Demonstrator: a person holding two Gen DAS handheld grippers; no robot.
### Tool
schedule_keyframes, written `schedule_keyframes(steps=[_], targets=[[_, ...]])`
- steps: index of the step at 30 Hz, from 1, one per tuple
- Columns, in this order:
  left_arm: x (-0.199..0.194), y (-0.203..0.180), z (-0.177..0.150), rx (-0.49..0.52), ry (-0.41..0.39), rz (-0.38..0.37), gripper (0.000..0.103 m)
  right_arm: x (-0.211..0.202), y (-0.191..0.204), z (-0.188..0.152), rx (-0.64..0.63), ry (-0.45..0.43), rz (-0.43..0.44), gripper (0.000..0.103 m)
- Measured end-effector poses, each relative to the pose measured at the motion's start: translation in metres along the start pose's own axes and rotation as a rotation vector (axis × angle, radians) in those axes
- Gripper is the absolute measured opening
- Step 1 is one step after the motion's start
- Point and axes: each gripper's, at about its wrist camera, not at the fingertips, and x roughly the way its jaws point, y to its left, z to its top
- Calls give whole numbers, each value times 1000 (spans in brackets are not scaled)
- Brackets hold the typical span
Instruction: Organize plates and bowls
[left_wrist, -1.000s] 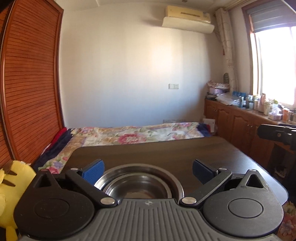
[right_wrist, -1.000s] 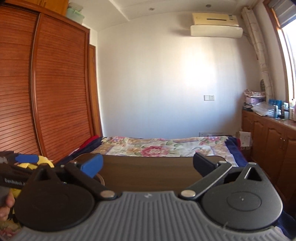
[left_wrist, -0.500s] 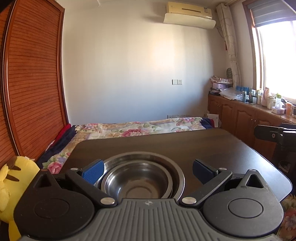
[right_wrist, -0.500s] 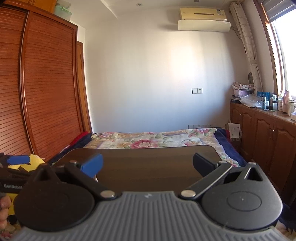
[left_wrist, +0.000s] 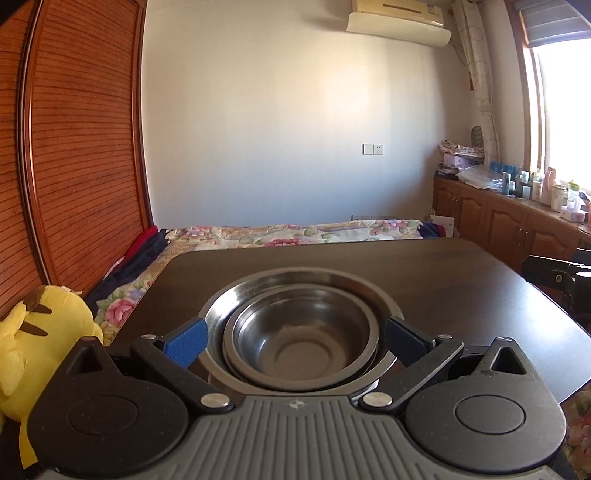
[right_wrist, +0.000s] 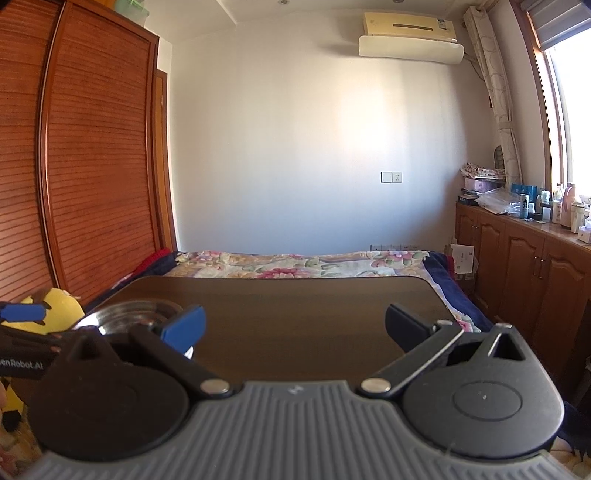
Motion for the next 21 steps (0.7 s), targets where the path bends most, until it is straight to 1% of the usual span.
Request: schedule_keyframes(steps=[9, 21], targets=[[5, 3, -3, -4, 11, 5, 103, 5, 2, -6, -8, 12, -18, 103], [4, 3, -3, 0, 11, 4, 103, 3, 1, -6, -6, 23, -18, 103]])
